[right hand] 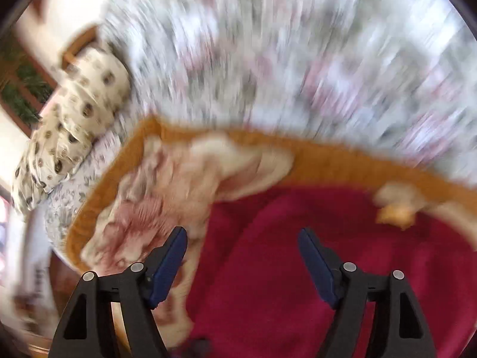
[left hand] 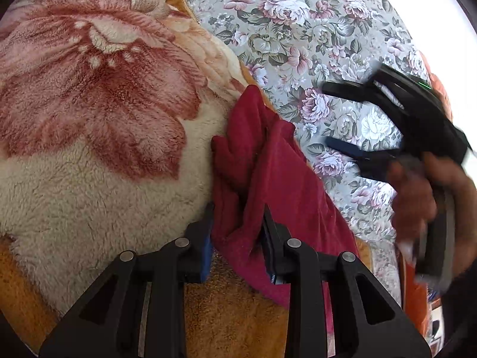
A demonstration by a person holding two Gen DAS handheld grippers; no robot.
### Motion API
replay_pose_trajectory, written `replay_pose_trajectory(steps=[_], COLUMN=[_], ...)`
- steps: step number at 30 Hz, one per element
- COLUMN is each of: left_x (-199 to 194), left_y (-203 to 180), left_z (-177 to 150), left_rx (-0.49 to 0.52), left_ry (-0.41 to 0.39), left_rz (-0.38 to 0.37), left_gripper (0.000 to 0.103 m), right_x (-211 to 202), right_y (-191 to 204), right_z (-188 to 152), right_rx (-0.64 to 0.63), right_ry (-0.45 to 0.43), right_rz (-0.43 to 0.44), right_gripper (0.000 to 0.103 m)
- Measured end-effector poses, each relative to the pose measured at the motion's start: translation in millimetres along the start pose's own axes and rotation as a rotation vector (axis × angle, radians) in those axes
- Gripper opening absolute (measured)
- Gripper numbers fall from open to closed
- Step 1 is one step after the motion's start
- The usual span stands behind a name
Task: Fold small clothes
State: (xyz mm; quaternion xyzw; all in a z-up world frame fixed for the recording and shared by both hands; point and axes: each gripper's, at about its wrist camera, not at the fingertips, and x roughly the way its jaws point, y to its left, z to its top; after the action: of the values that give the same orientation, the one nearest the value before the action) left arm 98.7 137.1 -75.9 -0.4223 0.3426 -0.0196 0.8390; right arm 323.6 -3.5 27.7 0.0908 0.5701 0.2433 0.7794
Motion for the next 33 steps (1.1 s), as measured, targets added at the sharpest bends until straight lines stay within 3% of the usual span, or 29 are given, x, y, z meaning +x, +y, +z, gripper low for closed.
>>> replay_pose_trajectory(steps=[3,5,9,13,17,23,26,27,29,33], left_x=[-1.7,-5.6,-11.5,-10.2,-8.2,-8.1,-13.6,-15.3,-16.9,-17.8], left_y=[-0.7,-8.5,-22.3,-24.1,-20.9,-18.0,-26.1,-29.5,-32.5,-31.9], left_z=[0.3,-2.1,-9.1,-11.4,-9.0,-8.8,-11.4,-11.8,-11.8,-8.8], left_rx=[-0.003,0.045,0.129,0.141,0.118,0.108,0.157,0.177,0.19,0.193], left_ry=[-0.002,-0.026,-0.075,-0.082,-0.069,-0.057,-0.081,-0.089,-0.094,-0.081], left_rz=[-0.009,0.013,0.054,0.068,0.057,0.043,0.017,0.014,0.007,-0.016], left_gripper=[0.027,0.027,0.017,0.017,0.017,0.017,0.017,0.014,0.011,0.009], right_x=[38.2,51.5,75.6,99.9,115.9,137.9,134.9,130.3,117.1,87.0], right_y=[0.9,1.1,10.0,22.2,33.9,40.7,44.7,43.2,34.7,15.2], right_z=[16.6,24.3,31.1,36.6,40.6,39.5,38.6,39.2,39.7,34.4], right_rx=[0.088,0.125,0.128,0.095,0.049,0.004,-0.015,-0.013,0.021,0.082], right_ry=[0.157,0.176,0.27,0.388,0.458,0.483,0.468,0.459,0.431,0.339], right_rz=[-0.034,-0.095,-0.064,-0.173,-0.271,-0.431,-0.45,-0.436,-0.393,-0.247], right_gripper=[0.075,0.075,0.074,0.073,0.073,0.072,0.05,0.036,0.024,0.019])
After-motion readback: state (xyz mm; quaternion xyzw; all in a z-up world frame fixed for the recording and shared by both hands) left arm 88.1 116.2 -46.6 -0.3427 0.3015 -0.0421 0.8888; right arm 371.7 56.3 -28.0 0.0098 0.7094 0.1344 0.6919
